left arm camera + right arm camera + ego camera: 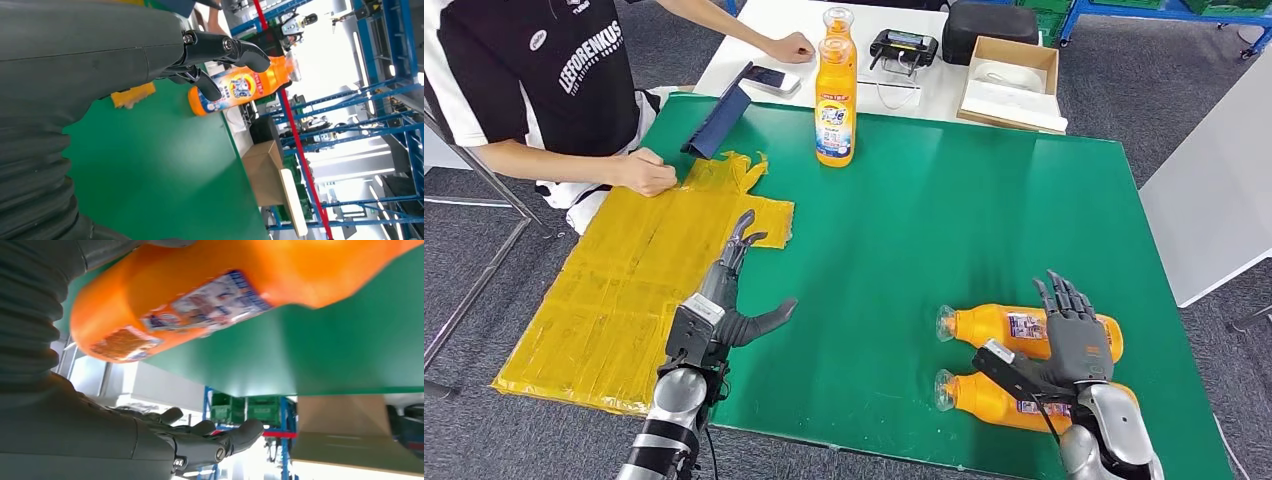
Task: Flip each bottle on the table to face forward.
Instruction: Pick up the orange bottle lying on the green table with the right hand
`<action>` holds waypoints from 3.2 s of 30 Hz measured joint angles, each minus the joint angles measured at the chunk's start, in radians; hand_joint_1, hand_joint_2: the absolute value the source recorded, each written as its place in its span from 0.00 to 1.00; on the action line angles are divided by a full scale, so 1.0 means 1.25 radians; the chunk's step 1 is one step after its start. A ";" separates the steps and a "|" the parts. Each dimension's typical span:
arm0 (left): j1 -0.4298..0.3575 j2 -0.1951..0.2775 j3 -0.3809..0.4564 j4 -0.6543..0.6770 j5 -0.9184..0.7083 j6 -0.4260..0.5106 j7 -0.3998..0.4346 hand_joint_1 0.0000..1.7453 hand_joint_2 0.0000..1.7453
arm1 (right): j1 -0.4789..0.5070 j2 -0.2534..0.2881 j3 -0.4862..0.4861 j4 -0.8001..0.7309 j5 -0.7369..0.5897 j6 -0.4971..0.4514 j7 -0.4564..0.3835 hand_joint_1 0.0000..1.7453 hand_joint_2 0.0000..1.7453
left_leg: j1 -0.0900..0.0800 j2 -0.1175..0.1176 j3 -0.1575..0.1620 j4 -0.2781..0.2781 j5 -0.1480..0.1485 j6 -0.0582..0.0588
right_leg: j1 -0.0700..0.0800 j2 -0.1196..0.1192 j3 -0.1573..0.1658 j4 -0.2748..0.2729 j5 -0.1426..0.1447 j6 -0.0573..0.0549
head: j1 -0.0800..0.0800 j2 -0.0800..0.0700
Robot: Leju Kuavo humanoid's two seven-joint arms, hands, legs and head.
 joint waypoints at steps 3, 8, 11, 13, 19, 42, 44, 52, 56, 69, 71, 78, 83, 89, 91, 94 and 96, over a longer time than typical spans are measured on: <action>0.007 -0.001 -0.001 0.002 0.003 0.000 -0.007 0.00 1.00 | -0.022 -0.012 -0.027 0.032 0.020 -0.010 0.006 0.00 1.00 | 0.000 0.000 0.000 0.000 0.000 0.000 | 0.000 0.000 0.000 0.000 0.000 0.000 | 0.000 0.000; 0.008 -0.001 -0.007 0.013 0.012 -0.005 -0.012 0.00 1.00 | -0.085 -0.042 -0.061 0.120 0.052 -0.032 0.024 0.00 1.00 | 0.000 0.000 0.000 0.000 0.000 0.001 | 0.000 0.000 0.000 0.000 0.000 0.000 | 0.000 0.000; 0.006 -0.001 -0.015 0.023 0.018 -0.008 -0.015 0.00 1.00 | -0.139 -0.066 -0.073 0.215 0.088 -0.059 0.024 0.00 1.00 | 0.000 0.000 0.000 0.000 0.001 0.001 | 0.000 0.000 0.001 0.000 0.001 0.001 | 0.000 0.000; 0.004 -0.001 -0.018 0.030 0.022 -0.008 -0.017 0.00 1.00 | -0.169 -0.073 -0.075 0.268 0.113 -0.066 0.024 0.00 1.00 | 0.000 0.000 0.000 0.000 0.001 0.001 | 0.000 0.000 0.001 0.000 0.001 0.001 | 0.000 0.000; -0.003 -0.001 -0.023 0.043 0.028 -0.012 -0.019 0.00 1.00 | -0.223 -0.075 -0.069 0.377 0.175 -0.065 0.042 0.00 1.00 | 0.000 0.000 0.000 0.000 0.001 0.001 | 0.000 0.000 0.001 0.000 0.001 0.001 | 0.000 0.000; -0.015 -0.003 -0.037 0.074 0.054 -0.035 -0.026 0.00 1.00 | -0.325 -0.074 -0.012 0.560 0.241 -0.062 0.035 0.00 1.00 | 0.000 0.001 0.009 0.000 0.001 0.001 | 0.000 0.001 0.008 0.000 0.001 0.001 | 0.000 0.000; -0.017 -0.003 -0.038 0.078 0.057 -0.038 -0.026 0.00 1.00 | -0.329 -0.074 -0.002 0.569 0.249 -0.058 0.034 0.22 1.00 | 0.000 0.001 0.010 0.000 0.000 0.001 | 0.000 0.001 0.009 0.000 0.001 0.001 | 0.000 0.000; -0.032 -0.003 -0.048 0.103 0.069 -0.050 -0.033 0.00 1.00 | -0.345 -0.080 0.057 0.632 0.255 -0.047 0.035 1.00 1.00 | 0.000 0.005 0.016 0.000 -0.002 0.002 | 0.000 0.003 0.012 -0.001 0.000 0.000 | 0.000 0.000; -0.030 -0.003 -0.053 0.108 0.071 -0.050 -0.036 0.00 1.00 | -0.346 -0.084 0.063 0.641 0.249 -0.083 0.024 1.00 1.00 | 0.000 0.004 0.018 0.000 -0.002 0.003 | 0.000 0.003 0.013 -0.001 -0.001 0.001 | 0.000 0.000; 0.030 -0.006 -0.060 0.051 0.051 -0.051 -0.029 0.00 1.00 | -0.256 -0.021 -0.017 0.449 0.135 -0.241 -0.008 1.00 1.00 | 0.000 0.001 0.013 0.000 -0.002 0.003 | 0.000 0.001 0.013 -0.001 -0.001 0.003 | 0.000 0.000; 0.035 -0.009 -0.062 0.043 0.047 -0.051 -0.026 0.00 1.00 | -0.233 -0.003 -0.032 0.395 0.119 -0.285 -0.017 1.00 1.00 | 0.000 0.000 0.011 0.000 -0.002 0.003 | 0.000 0.001 0.012 -0.001 -0.001 0.003 | 0.000 0.000; 0.046 -0.016 -0.084 0.017 0.036 -0.050 -0.009 0.00 1.00 | -0.151 0.076 -0.093 0.180 0.056 -0.376 -0.101 1.00 1.00 | 0.000 0.000 0.007 0.000 -0.002 0.003 | 0.000 0.000 0.008 -0.001 -0.002 0.003 | 0.000 0.000; 0.052 -0.018 -0.097 0.004 0.035 -0.049 0.003 0.00 1.00 | -0.087 0.152 -0.138 0.004 -0.095 -0.376 -0.208 1.00 1.00 | 0.000 -0.002 0.007 0.000 -0.003 0.002 | 0.000 -0.001 0.008 -0.001 -0.004 0.004 | 0.000 0.000; 0.064 -0.018 -0.103 -0.020 0.033 -0.058 0.018 0.00 1.00 | 0.003 0.193 -0.083 -0.141 -0.371 -0.180 -0.253 1.00 1.00 | 0.000 -0.003 0.006 0.000 -0.004 0.002 | 0.000 -0.001 0.007 0.000 -0.004 0.004 | 0.000 0.000; 0.066 -0.018 -0.104 -0.026 0.036 -0.064 0.020 0.00 1.00 | 0.024 0.205 -0.059 -0.171 -0.428 -0.131 -0.272 1.00 1.00 | 0.000 -0.003 0.006 0.000 -0.004 0.002 | 0.000 -0.001 0.007 -0.001 -0.005 0.004 | 0.000 0.000; 0.068 -0.018 -0.109 -0.032 0.039 -0.067 0.021 0.00 1.00 | 0.043 0.220 -0.040 -0.203 -0.515 -0.051 -0.302 1.00 1.00 | 0.001 -0.004 0.006 0.000 -0.004 0.002 | 0.000 -0.002 0.007 0.000 -0.005 0.004 | 0.000 0.000; 0.069 -0.018 -0.114 -0.035 0.041 -0.070 0.021 0.00 1.00 | 0.056 0.230 -0.031 -0.220 -0.586 0.021 -0.321 1.00 1.00 | 0.001 -0.004 0.006 0.000 -0.004 0.002 | 0.000 -0.001 0.007 0.000 -0.005 0.004 | 0.000 0.000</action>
